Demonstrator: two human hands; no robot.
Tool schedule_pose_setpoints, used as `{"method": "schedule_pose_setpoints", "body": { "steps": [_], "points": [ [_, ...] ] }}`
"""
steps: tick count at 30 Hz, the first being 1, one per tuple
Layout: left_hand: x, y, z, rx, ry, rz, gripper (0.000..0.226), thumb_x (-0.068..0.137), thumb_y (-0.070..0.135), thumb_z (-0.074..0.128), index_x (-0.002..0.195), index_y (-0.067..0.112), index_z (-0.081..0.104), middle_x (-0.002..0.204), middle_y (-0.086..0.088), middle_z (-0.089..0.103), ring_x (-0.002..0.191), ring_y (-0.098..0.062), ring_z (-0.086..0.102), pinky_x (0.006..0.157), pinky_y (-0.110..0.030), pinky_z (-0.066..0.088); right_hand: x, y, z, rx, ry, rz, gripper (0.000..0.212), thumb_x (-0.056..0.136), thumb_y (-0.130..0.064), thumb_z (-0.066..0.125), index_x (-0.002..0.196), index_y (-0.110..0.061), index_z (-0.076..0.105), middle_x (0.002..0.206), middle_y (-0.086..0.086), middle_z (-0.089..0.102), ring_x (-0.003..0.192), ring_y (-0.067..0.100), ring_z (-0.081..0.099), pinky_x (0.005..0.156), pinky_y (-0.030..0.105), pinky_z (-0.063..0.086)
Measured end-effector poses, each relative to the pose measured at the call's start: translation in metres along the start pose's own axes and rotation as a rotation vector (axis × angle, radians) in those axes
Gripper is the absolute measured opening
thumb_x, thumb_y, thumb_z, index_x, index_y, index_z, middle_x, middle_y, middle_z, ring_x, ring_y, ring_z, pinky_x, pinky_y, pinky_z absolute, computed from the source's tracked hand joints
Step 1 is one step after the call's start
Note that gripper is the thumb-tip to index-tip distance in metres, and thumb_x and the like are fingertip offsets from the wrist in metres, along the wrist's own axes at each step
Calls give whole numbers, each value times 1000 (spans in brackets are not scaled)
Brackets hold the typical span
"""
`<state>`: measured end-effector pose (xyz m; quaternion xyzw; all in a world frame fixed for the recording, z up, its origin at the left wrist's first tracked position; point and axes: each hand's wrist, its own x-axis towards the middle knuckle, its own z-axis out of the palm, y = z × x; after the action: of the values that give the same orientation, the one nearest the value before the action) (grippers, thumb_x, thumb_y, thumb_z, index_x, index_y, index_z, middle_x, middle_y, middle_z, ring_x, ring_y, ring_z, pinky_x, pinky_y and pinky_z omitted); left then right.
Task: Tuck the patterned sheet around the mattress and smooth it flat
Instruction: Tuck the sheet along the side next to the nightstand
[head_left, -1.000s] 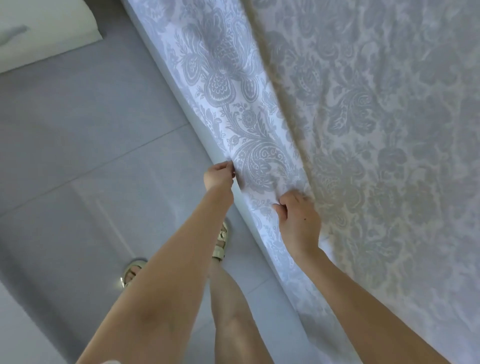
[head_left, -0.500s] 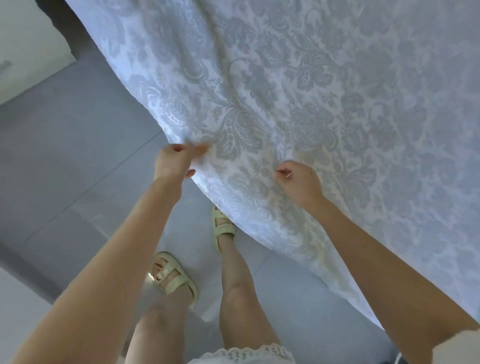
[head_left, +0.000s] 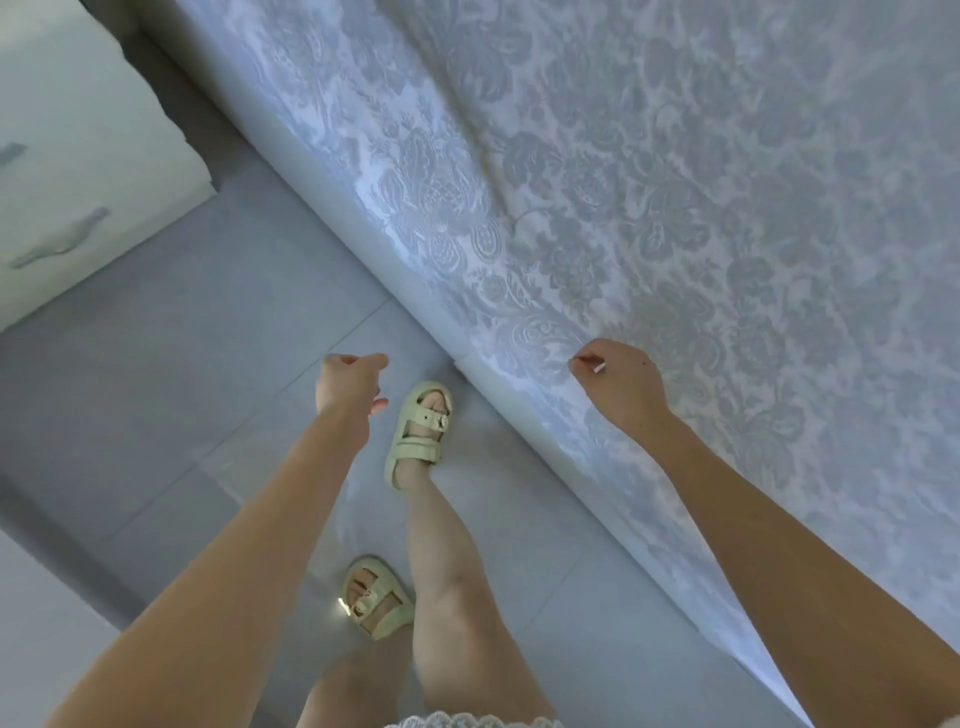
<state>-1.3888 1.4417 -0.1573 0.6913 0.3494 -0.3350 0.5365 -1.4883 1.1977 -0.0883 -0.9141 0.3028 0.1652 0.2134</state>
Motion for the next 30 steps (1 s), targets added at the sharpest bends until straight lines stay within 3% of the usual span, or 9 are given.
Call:
{"method": "schedule_pose_setpoints", "body": {
  "steps": [8,13,16,19,21,23,25,27,30],
  "points": [
    [83,146,-13,-68,66,23,10,91,20,52,95,10,52,73,-3,48,79,-23,50,71,-34,54,124,-133,-20,29,-86,-111,20,93,-22,52,94,-8,67,92,3,68,87,19,62,76,30,47],
    [147,236,-30,-293,94,-22,16,95,19,48,108,10,53,81,-4,49,86,-21,51,81,-31,51,193,-230,-7,-2,-114,-249,19,94,-27,52,103,-13,63,98,-1,67,92,19,62,76,29,47],
    [188,285,-46,-433,99,-63,25,96,26,51,115,11,53,103,-7,51,95,-22,52,89,-35,52,226,-281,2,-25,-57,-241,39,92,-42,54,122,-17,53,114,-4,61,103,17,58,80,29,44],
    [236,336,-60,-487,39,-33,31,93,38,54,113,15,55,103,-4,54,102,-21,54,90,-34,51,262,-325,14,-133,11,-199,60,87,-55,53,132,-16,42,122,0,55,106,23,56,78,33,47],
    [265,362,-66,-406,-19,-3,29,90,43,57,103,16,58,99,-3,59,97,-21,58,82,-32,52,280,-346,23,-183,5,-134,67,86,-58,52,135,-14,38,121,3,53,103,25,56,74,33,45],
    [283,377,-74,-220,-8,51,27,88,40,61,82,14,55,82,-6,60,79,-23,57,76,-36,52,294,-364,32,-212,-10,-51,68,86,-55,53,135,-12,37,118,6,53,101,27,56,74,33,46],
    [286,384,-91,38,43,144,39,86,36,64,60,14,45,60,-5,53,63,-23,52,74,-42,54,300,-376,37,-220,-16,18,66,84,-50,58,132,-9,40,117,10,54,100,29,57,76,35,48],
    [270,393,-111,174,52,271,46,86,31,65,53,14,38,51,-8,48,57,-27,52,69,-45,53,302,-385,38,-215,-28,81,65,82,-46,62,130,-7,42,118,11,54,99,32,57,79,38,50],
    [223,407,-135,278,-7,567,46,86,26,65,52,16,35,45,-3,41,47,-18,41,52,-27,39,304,-397,33,-174,-94,176,66,81,-49,64,130,-11,42,122,8,53,105,29,56,83,37,48]
  ]
}}
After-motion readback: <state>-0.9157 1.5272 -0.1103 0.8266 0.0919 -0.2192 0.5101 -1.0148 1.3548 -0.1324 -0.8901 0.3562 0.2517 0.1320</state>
